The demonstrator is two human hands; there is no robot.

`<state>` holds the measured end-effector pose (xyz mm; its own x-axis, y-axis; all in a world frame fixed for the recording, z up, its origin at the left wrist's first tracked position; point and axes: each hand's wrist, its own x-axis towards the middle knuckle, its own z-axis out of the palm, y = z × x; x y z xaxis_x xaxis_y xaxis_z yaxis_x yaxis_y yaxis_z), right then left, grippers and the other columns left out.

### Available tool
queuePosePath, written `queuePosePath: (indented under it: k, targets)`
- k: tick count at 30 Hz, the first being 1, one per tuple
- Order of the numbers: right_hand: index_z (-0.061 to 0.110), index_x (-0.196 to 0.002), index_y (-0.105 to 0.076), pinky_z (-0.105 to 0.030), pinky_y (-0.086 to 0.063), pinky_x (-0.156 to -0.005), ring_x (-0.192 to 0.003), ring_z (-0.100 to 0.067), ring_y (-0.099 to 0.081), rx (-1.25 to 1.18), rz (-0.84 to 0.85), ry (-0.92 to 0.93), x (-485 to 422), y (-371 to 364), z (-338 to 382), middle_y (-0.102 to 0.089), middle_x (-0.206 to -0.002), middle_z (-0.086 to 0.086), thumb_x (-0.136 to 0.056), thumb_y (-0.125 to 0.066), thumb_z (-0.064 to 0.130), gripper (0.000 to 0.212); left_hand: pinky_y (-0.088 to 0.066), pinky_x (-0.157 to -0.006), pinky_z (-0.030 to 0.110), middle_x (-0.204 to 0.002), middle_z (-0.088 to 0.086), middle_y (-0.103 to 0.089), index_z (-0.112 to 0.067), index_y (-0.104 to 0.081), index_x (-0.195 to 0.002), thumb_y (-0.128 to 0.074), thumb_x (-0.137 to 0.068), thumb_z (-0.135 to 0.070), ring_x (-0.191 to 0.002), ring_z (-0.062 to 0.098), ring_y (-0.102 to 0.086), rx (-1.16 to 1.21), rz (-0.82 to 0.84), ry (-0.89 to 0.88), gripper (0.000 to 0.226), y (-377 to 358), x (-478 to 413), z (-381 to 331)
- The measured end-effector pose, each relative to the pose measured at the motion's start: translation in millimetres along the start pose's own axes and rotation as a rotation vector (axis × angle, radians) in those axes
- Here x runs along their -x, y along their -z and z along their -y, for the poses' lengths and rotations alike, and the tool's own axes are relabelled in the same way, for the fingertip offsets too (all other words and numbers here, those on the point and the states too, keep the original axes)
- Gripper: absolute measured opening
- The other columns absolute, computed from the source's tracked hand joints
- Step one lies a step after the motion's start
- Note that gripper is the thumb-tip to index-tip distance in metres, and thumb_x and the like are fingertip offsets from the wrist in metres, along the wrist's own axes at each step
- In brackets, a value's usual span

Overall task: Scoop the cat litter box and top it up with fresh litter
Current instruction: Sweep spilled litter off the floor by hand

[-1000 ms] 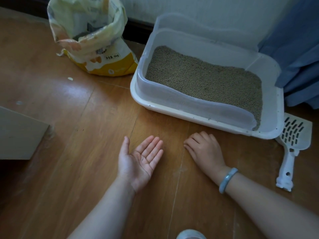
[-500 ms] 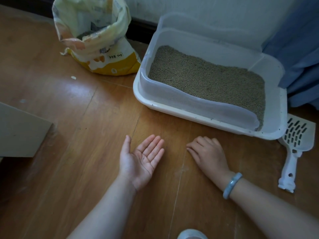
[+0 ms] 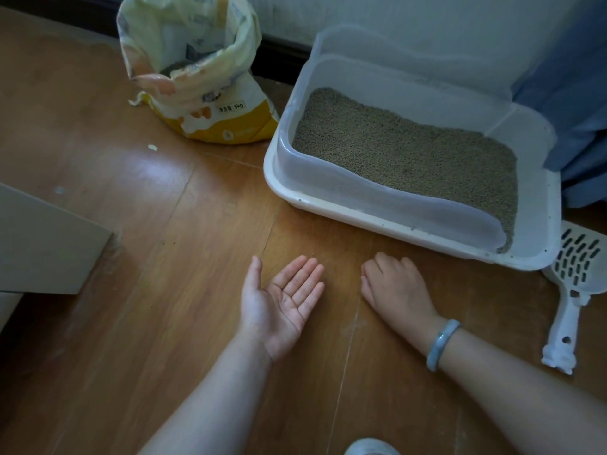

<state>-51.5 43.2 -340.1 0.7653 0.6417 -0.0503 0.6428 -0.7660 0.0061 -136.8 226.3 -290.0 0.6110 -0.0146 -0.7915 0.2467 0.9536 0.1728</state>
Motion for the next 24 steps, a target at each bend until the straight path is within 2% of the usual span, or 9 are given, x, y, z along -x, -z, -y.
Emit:
queuePosePath:
  k: [3, 7, 10, 12, 15, 16, 19, 21, 24]
  targets:
    - [0.015, -0.071, -0.055, -0.033, -0.038, -0.056, -0.055, -0.022, -0.052, -0.076, 0.059, -0.066, -4.8, 6.3, 2.4, -0.051, -0.067, -0.003, -0.080, -0.035, 0.026, 0.024, -0.052, -0.087, 0.044, -0.115, 0.017, -0.067, 0.000, -0.058, -0.118, -0.036, -0.090, -0.061, -0.105, 0.028, -0.066, 0.015, -0.001, -0.012, 0.070, 1.0, -0.8, -2.6]
    - [0.015, -0.076, -0.050, -0.030, -0.030, -0.061, -0.060, -0.020, -0.043, -0.403, -0.024, -0.086, -16.7, 33.2, 20.6, -0.043, -0.073, 0.002, -0.081, -0.030, 0.030, 0.026, -0.052, -0.087, 0.042, -0.114, 0.017, -0.067, 0.000, -0.058, -0.119, -0.036, -0.090, -0.061, -0.105, 0.028, -0.066, 0.032, -0.012, -0.025, 0.071, 1.0, -0.8, -4.8]
    - [0.013, -0.078, -0.051, -0.033, -0.032, -0.064, -0.065, -0.022, -0.046, -0.517, -0.099, 0.058, -29.4, 54.5, 50.9, -0.047, -0.075, 0.000, -0.083, -0.035, 0.030, 0.023, -0.056, -0.082, 0.038, -0.110, 0.017, -0.069, 0.000, -0.059, -0.117, -0.037, -0.090, -0.061, -0.098, 0.027, -0.069, 0.044, -0.015, -0.030, 0.071, -0.1, -0.3, -7.6]
    - [0.013, -0.076, -0.052, -0.034, -0.032, -0.063, -0.064, -0.022, -0.048, -0.486, -0.125, 0.154, -36.4, 60.3, 71.5, -0.051, -0.075, -0.003, -0.083, -0.038, 0.029, 0.022, -0.057, -0.077, 0.034, -0.106, 0.017, -0.070, 0.001, -0.059, -0.117, -0.038, -0.089, -0.061, -0.091, 0.025, -0.070, 0.068, -0.024, -0.031, 0.071, 0.0, 0.0, -9.4]
    - [0.013, -0.073, -0.054, -0.035, -0.033, -0.060, -0.062, -0.023, -0.051, -0.388, -0.164, 0.298, -42.7, 59.2, 92.3, -0.054, -0.072, -0.005, -0.083, -0.042, 0.029, 0.022, -0.043, -0.099, 0.037, -0.124, 0.019, -0.060, 0.001, -0.055, -0.125, -0.038, -0.088, -0.062, -0.113, 0.028, -0.058, 0.093, -0.007, -0.031, 0.074, 4.2, 0.2, -15.2]
    - [0.014, -0.074, -0.056, -0.035, -0.034, -0.060, -0.064, -0.023, -0.052, -0.373, -0.166, 0.352, -44.1, 57.9, 95.8, -0.055, -0.073, -0.004, -0.085, -0.043, 0.029, 0.022, -0.043, -0.098, 0.036, -0.122, 0.019, -0.061, 0.000, -0.055, -0.125, -0.038, -0.088, -0.062, -0.110, 0.027, -0.059, 0.100, 0.002, -0.036, 0.074, 5.9, 1.1, -18.1]
    - [0.017, -0.079, -0.061, -0.032, -0.034, -0.060, -0.070, -0.018, -0.051, -0.388, -0.163, 0.470, -47.4, 58.9, 100.7, -0.058, -0.079, -0.002, -0.089, -0.048, 0.029, 0.020, -0.056, -0.077, 0.033, -0.103, 0.016, -0.069, -0.003, -0.061, -0.115, -0.036, -0.089, -0.062, -0.086, 0.024, -0.069, 0.128, 0.007, -0.056, 0.070, 13.9, 3.3, -27.5]
    - [0.019, -0.084, -0.064, -0.030, -0.037, -0.063, -0.073, -0.014, -0.052, -0.497, -0.117, 0.441, -50.4, 61.3, 103.9, -0.059, -0.083, 0.002, -0.086, -0.051, 0.030, 0.017, -0.057, -0.073, 0.033, -0.096, 0.017, -0.069, -0.001, -0.062, -0.113, -0.038, -0.089, -0.061, -0.081, 0.025, -0.069, 0.150, 0.003, -0.082, 0.069, 21.9, 6.2, -33.4]
    - [0.019, -0.090, -0.067, -0.025, -0.044, -0.068, -0.074, -0.009, -0.054, -0.816, -0.060, 0.214, -62.3, 58.8, 111.2, -0.058, -0.085, 0.005, -0.085, -0.053, 0.031, 0.019, -0.056, -0.078, 0.037, -0.099, 0.017, -0.070, 0.000, -0.061, -0.112, -0.039, -0.089, -0.060, -0.086, 0.027, -0.071, 0.170, -0.042, -0.143, 0.068, 38.2, 10.7, -44.4]
